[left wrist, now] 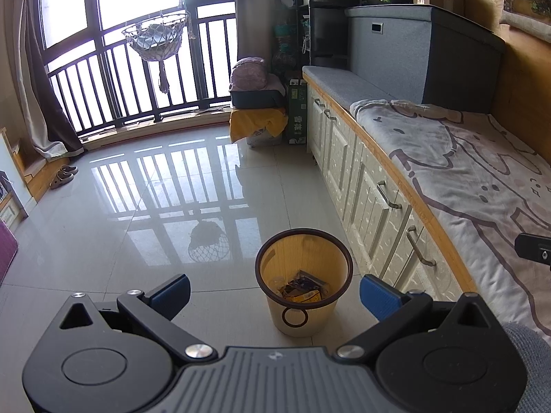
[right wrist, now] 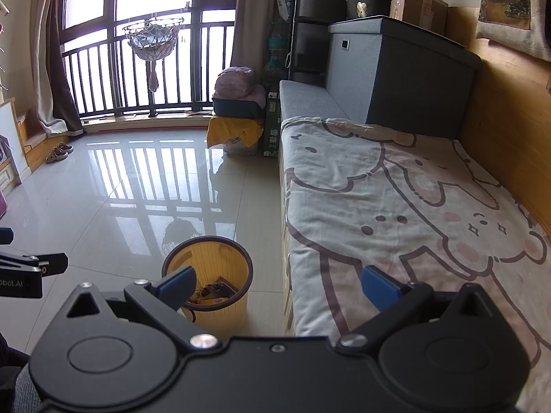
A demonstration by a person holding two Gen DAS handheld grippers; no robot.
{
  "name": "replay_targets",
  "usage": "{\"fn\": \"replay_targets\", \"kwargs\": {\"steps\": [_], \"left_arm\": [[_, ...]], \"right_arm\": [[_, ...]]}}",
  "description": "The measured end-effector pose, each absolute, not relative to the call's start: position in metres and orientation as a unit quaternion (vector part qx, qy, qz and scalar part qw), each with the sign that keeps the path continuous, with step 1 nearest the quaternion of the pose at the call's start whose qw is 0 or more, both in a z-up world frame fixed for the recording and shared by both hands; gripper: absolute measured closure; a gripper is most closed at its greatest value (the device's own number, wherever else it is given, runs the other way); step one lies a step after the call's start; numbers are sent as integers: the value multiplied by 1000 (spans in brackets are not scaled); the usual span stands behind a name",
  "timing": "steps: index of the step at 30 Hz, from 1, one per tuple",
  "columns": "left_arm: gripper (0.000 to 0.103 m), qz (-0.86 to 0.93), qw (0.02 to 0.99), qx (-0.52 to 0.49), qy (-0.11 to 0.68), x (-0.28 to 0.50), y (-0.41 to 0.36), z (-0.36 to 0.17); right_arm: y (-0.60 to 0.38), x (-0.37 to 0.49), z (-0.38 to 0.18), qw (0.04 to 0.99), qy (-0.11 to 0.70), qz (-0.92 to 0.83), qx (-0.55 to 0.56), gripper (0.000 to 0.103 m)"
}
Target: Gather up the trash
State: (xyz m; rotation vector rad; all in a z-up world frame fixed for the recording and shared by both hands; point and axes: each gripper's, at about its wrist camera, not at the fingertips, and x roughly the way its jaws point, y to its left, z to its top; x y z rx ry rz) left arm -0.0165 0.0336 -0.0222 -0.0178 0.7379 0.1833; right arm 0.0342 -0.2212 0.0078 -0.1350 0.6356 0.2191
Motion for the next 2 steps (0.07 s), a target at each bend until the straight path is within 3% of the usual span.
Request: {"fn": "replay_targets", "kwargs": {"steps": [2], "left_arm": [[0,90,929,-8,360,-17,33,-22]], "right_arm": [[-221,34,8,942,311,107,-66,0]]}}
